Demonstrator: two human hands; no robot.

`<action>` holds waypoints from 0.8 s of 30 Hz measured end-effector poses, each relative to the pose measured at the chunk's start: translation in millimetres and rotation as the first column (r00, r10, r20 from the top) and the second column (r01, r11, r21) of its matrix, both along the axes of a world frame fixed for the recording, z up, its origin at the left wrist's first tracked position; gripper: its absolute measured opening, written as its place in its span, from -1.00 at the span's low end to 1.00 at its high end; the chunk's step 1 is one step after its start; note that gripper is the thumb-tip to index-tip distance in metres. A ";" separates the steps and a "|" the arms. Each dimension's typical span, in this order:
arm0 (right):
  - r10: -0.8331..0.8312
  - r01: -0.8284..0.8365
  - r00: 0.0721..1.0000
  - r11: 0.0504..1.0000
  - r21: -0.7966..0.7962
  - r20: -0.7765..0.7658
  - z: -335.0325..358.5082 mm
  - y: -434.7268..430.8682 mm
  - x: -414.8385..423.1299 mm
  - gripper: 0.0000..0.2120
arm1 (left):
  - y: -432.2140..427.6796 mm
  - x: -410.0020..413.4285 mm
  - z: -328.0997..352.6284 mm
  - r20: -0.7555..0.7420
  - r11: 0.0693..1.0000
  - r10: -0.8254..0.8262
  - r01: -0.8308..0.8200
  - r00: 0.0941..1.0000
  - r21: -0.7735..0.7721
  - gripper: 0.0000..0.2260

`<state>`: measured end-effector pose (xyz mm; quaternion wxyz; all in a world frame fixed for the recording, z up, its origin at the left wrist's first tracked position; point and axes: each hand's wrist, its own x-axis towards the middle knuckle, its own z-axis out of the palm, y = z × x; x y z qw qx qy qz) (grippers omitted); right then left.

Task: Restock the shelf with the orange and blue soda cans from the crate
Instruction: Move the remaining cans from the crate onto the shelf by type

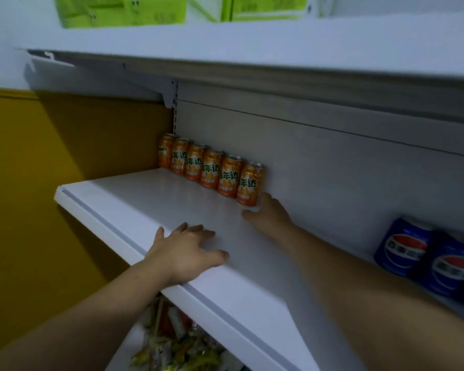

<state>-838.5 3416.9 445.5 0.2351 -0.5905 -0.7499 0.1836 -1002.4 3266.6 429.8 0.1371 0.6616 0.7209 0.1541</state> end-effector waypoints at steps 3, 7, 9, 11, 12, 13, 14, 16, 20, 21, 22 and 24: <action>0.071 -0.070 0.996 0.997 -0.023 0.053 9.1 -37.7 7.2 -0.27 | -14.9 -8.0 14.8 0.181 1.000 0.022 -0.021 0.983 -0.007 -0.22; 0.191 -0.188 0.977 0.982 -0.034 0.094 26.5 -87.8 -1.1 -0.26 | -60.0 -21.2 22.3 0.287 1.000 0.012 -0.004 0.958 -0.029 -0.26; 0.240 -0.235 0.965 0.971 -0.052 0.106 34.3 -112.9 -15.7 -0.24 | -89.0 -29.7 19.6 0.243 0.999 0.031 -0.027 0.970 -0.018 -0.30; 0.273 -0.267 0.952 0.962 -0.063 0.135 38.1 -140.9 -36.7 -0.26 | -119.5 -38.7 15.9 0.149 0.997 0.071 -0.071 0.986 -0.001 -0.33; 0.301 -0.295 0.942 0.954 -0.057 0.150 38.1 -155.5 -49.2 -0.27 | -135.7 -43.9 13.2 0.130 0.996 0.092 -0.092 0.987 -0.004 -0.35; 0.339 -0.335 0.926 0.941 -0.053 0.165 36.9 -169.2 -62.6 -0.27 | -151.0 -50.7 8.7 0.117 0.994 0.113 -0.112 0.987 -0.014 -0.35; 0.382 -0.380 0.906 0.924 -0.046 0.182 34.8 -183.4 -76.5 -0.28 | -166.8 -57.6 4.0 0.099 0.990 0.140 -0.138 0.985 -0.027 -0.34; 0.458 -0.460 0.864 0.887 -0.040 0.212 27.4 -208.9 -105.2 -0.29 | -198.7 -74.9 -8.0 0.063 0.977 0.210 -0.207 0.976 -0.050 -0.31; 0.593 -0.585 0.763 0.803 -0.116 0.258 4.6 -256.2 -164.9 -0.28 | -270.9 -106.6 -29.0 0.071 0.931 0.357 -0.348 0.931 -0.111 -0.32; 0.629 -0.615 0.731 0.775 -0.144 0.266 -2.6 -268.3 -179.2 -0.26 | -289.5 -113.6 -33.9 0.068 0.914 0.394 -0.383 0.917 -0.132 -0.33; 0.663 -0.643 0.696 0.746 -0.171 0.276 -10.9 -280.7 -193.0 -0.26 | -308.3 -120.9 -39.3 0.059 0.895 0.432 -0.419 0.900 -0.155 -0.33; 0.727 -0.691 0.613 0.683 -0.237 0.309 -31.0 -307.2 -219.5 -0.26 | -347.1 -136.0 -53.4 0.039 0.844 0.509 -0.490 0.860 -0.218 -0.34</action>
